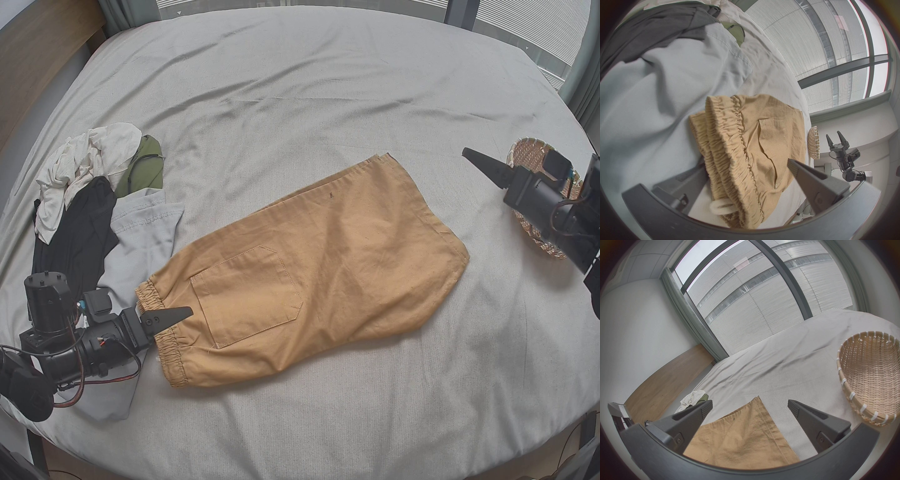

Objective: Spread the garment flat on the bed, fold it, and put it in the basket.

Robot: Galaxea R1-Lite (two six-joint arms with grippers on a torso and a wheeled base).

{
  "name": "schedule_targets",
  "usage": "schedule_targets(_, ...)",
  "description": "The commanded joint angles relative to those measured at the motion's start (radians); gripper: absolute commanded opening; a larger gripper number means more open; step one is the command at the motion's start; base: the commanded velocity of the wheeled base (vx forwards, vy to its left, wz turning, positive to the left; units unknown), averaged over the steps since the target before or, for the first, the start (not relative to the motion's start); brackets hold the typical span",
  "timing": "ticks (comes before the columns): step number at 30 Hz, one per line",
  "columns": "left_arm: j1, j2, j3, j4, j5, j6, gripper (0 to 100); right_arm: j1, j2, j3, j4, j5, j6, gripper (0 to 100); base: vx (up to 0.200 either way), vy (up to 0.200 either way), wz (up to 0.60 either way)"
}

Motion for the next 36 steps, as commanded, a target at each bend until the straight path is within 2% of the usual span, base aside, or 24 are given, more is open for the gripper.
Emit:
schedule_targets(1, -0.010, 0.042, -0.011, -0.009, 0.000, 0.001, 0, -0.002, -0.077, 0.034, 0.001, 0.000, 0.001, 100, 0.000, 0.000, 0.00)
schedule_targets(7, -0.001, 0.025, -0.005, -0.028, 0.003, -0.007, 0, -0.002, -0.093, 0.074, -0.007, 0.002, 0.001, 100, 0.000, 0.000, 0.00)
schedule_targets(11, 0.019, -0.145, -0.014, 0.004, -0.009, -0.060, 0, -0.004, -0.097, 0.116, -0.008, 0.003, 0.001, 100, 0.000, 0.000, 0.00)
schedule_targets(15, 0.045, -0.323, -0.063, 0.229, -0.029, -0.068, 0, -0.013, -0.103, 0.151, -0.008, 0.003, 0.001, 100, 0.000, 0.000, 0.00)
schedule_targets(17, 0.102, -0.441, -0.123, 0.458, -0.081, -0.065, 0, -0.022, -0.103, 0.189, -0.008, 0.003, 0.004, 100, 0.000, 0.000, 0.00)
schedule_targets(20, 0.200, -0.523, -0.201, 0.653, -0.172, -0.051, 0, -0.024, -0.103, 0.231, -0.022, 0.005, 0.007, 100, 0.000, 0.000, 0.00)
schedule_targets(22, 0.272, -0.544, -0.244, 0.752, -0.215, -0.008, 0, -0.024, -0.102, 0.261, -0.062, 0.005, 0.007, 100, 0.000, 0.000, 0.00)
schedule_targets(25, 0.348, -0.546, -0.276, 0.838, -0.232, 0.070, 0, -0.024, -0.097, 0.294, -0.111, 0.005, 0.009, 100, 0.000, 0.000, 0.00)
schedule_targets(28, 0.392, -0.539, -0.292, 0.886, -0.232, 0.104, 0, -0.022, -0.097, 0.321, -0.131, 0.005, 0.019, 100, 0.000, 0.000, 0.00)
schedule_targets(33, 0.401, -0.526, -0.293, 0.910, -0.230, 0.125, 0, -0.022, -0.096, 0.360, -0.160, 0.006, 0.032, 100, 0.000, 0.000, 0.00)
schedule_targets(36, 0.377, -0.521, -0.318, 0.907, -0.236, 0.122, 0, -0.019, -0.090, 0.387, -0.208, 0.006, 0.033, 100, 0.000, 0.000, 0.00)
